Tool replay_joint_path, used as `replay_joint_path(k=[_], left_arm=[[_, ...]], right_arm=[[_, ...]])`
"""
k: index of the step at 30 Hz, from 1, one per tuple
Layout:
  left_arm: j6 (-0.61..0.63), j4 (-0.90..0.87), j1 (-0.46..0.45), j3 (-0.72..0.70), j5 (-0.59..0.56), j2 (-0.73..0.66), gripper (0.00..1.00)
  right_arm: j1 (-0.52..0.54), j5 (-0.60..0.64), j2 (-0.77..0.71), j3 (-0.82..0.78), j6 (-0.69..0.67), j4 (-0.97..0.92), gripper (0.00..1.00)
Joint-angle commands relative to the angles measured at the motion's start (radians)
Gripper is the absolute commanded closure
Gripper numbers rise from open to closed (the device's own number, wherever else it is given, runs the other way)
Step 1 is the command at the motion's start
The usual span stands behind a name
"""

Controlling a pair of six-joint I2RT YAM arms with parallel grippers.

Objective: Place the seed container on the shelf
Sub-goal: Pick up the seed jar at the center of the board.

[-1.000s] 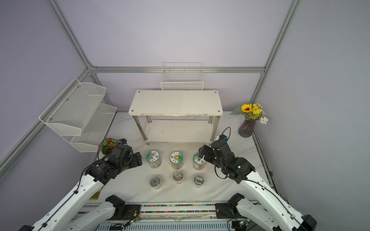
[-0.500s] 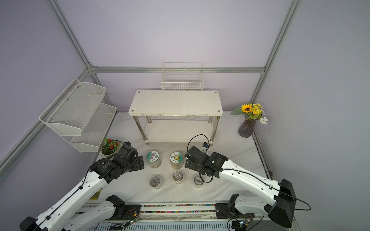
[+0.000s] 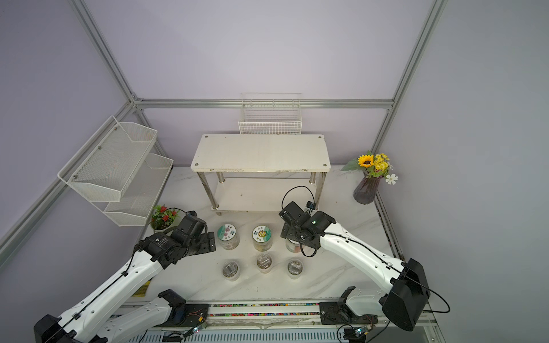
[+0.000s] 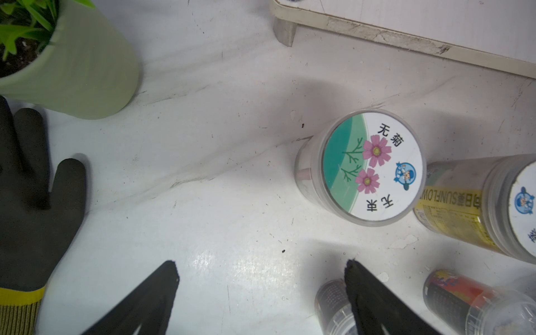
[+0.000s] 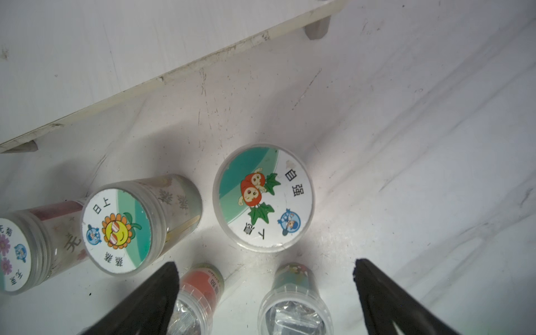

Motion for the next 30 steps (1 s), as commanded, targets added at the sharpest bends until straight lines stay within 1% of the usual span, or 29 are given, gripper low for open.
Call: replay_joint_path(k=[1, 8, 17, 30], left_arm=[[0.001, -0.004, -0.006, 0.015, -0.001, 0.006, 0.07], [0.004, -0.008, -0.005, 0.017, -0.007, 0.006, 0.06], [0.008, -0.007, -0.006, 0.018, -0.006, 0.015, 0.04], [0.009, -0.009, -0.006, 0.019, -0.006, 0.024, 0.03]], right_arm=[[-0.032, -0.055, 0.054, 0.035, -0.133, -0.005, 0.03], [-0.069, -0.112, 0.155, 0.075, -0.218, 0.016, 0.03], [-0.112, -0.166, 0.224, 0.088, -0.295, 0.030, 0.03], [-0.142, -0.199, 0.306, 0.103, -0.346, 0.042, 0.03]])
